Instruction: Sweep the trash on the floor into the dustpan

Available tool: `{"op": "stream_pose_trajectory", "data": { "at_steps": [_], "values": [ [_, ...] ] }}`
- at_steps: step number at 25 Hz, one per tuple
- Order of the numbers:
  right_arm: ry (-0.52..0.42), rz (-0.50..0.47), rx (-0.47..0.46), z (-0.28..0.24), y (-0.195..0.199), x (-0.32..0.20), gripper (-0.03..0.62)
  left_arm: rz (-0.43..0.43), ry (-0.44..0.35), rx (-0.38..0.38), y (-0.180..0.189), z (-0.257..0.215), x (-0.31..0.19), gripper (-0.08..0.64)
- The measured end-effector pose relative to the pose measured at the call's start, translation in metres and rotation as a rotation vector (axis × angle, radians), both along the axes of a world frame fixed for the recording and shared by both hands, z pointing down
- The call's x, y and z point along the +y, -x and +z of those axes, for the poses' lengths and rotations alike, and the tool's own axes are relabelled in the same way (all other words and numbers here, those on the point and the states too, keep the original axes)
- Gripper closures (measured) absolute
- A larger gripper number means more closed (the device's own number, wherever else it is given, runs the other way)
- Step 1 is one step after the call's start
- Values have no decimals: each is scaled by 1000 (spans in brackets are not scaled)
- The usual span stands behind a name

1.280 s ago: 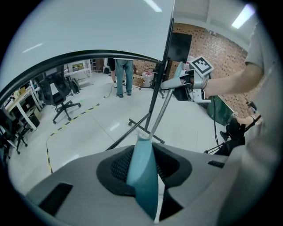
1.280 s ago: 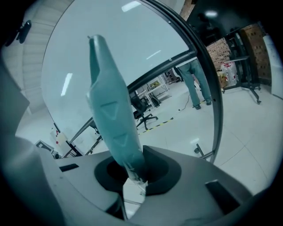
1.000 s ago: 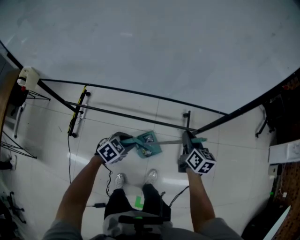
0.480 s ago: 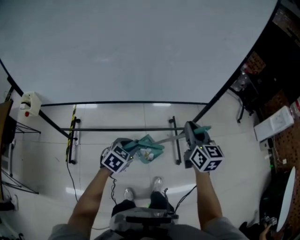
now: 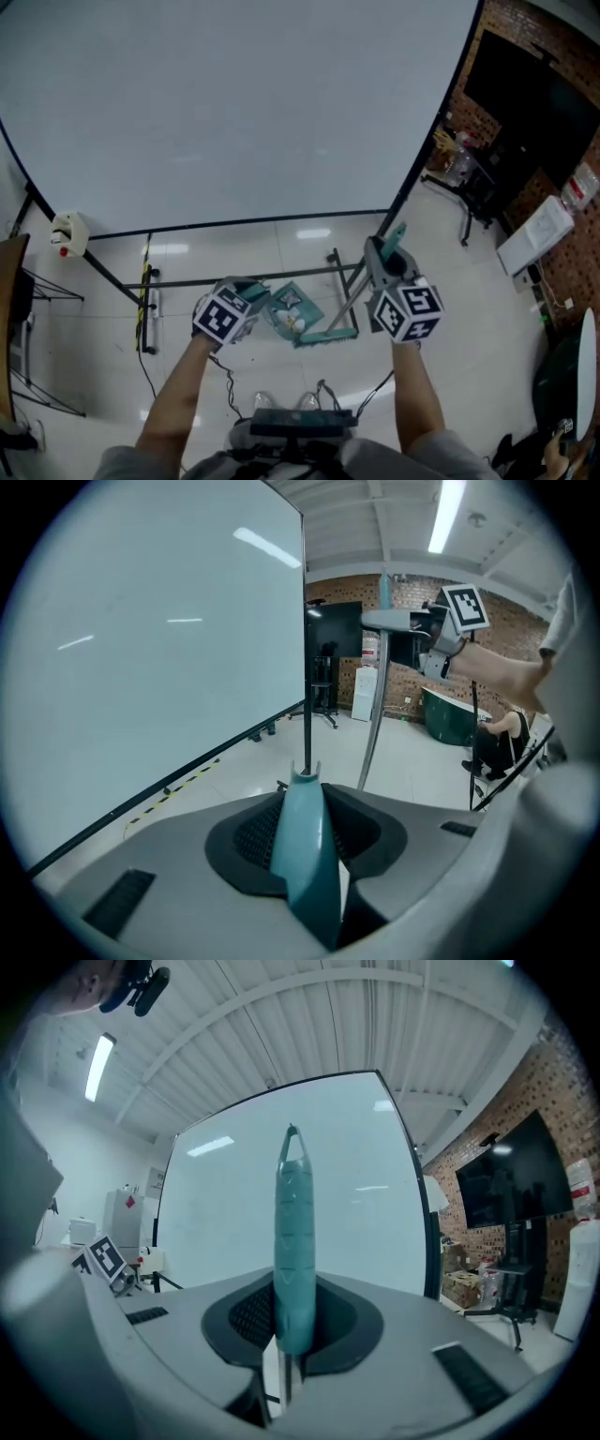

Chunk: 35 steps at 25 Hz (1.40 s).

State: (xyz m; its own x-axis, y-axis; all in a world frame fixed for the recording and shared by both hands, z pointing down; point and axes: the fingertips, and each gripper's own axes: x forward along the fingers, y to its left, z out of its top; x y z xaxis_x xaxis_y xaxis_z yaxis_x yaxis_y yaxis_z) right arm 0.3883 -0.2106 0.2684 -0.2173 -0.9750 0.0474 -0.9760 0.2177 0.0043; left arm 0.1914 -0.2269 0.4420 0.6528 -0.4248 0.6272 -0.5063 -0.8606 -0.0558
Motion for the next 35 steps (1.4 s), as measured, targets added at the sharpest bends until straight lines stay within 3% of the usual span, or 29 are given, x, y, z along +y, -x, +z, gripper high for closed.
{"op": "stream_pose_trajectory", "data": {
  "at_steps": [14,35],
  "values": [
    [35,-35,3,18,4,54,555,-2,59,5,6,-8,34,442],
    [7,-60,-11,10,7,51,557,-30,13,-30,7,-16,31,442]
  ]
}}
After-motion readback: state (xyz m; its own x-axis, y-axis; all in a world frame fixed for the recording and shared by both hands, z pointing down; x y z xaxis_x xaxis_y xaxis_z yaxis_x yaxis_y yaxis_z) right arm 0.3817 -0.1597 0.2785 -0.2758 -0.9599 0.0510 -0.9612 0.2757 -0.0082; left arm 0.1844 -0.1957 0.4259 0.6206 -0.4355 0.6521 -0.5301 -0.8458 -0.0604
